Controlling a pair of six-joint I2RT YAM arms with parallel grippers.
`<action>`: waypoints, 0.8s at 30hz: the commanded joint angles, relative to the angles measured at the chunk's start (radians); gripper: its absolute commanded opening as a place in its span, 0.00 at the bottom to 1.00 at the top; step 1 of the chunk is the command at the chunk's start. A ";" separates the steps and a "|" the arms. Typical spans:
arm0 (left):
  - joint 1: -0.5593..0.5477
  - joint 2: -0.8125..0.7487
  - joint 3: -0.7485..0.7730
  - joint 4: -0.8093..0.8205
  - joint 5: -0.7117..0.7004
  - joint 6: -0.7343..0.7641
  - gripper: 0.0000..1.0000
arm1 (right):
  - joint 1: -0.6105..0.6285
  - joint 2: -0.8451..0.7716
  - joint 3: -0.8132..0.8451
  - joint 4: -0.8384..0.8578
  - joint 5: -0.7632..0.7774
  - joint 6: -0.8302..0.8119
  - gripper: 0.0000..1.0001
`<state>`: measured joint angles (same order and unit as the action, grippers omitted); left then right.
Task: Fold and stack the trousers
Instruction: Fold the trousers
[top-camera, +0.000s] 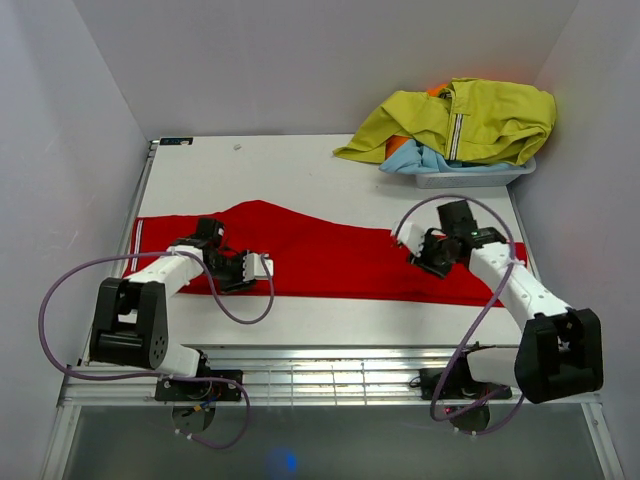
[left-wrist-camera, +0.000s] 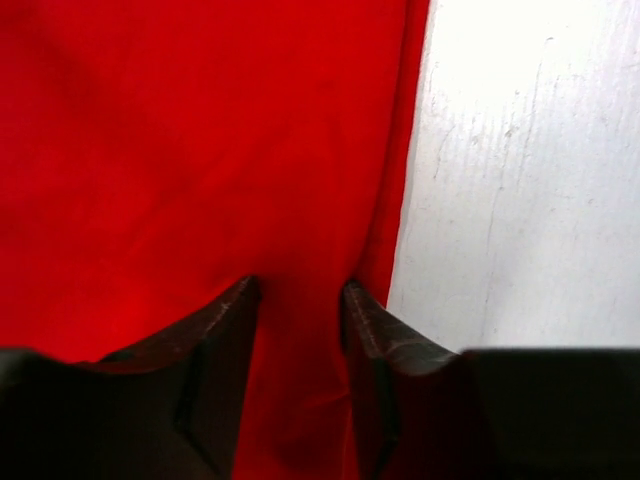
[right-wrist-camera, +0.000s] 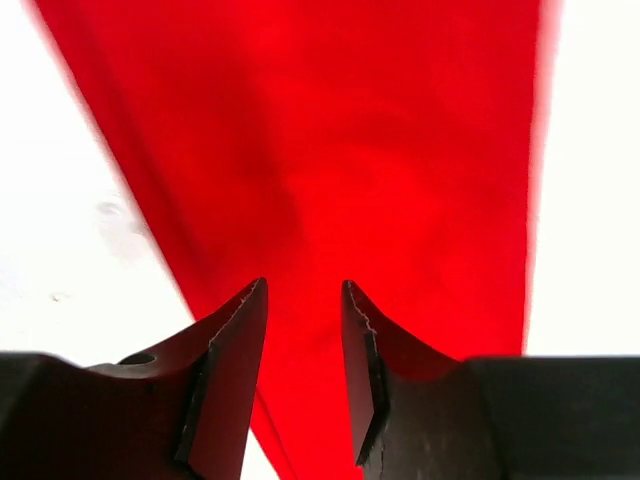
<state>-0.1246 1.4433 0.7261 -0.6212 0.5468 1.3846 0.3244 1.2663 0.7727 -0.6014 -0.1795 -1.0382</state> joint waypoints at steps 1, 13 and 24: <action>0.003 -0.030 -0.024 -0.029 -0.056 -0.010 0.52 | -0.169 -0.033 0.155 -0.141 -0.087 0.130 0.41; 0.118 -0.047 0.367 -0.153 0.177 -0.728 0.69 | -0.524 0.229 0.270 -0.152 -0.276 0.391 0.37; 0.650 0.006 0.371 -0.074 -0.033 -0.990 0.70 | -0.527 0.441 0.208 -0.032 -0.104 0.405 0.38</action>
<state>0.4286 1.4319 1.1149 -0.6800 0.5770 0.4828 -0.2008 1.6890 1.0019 -0.6796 -0.3458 -0.6346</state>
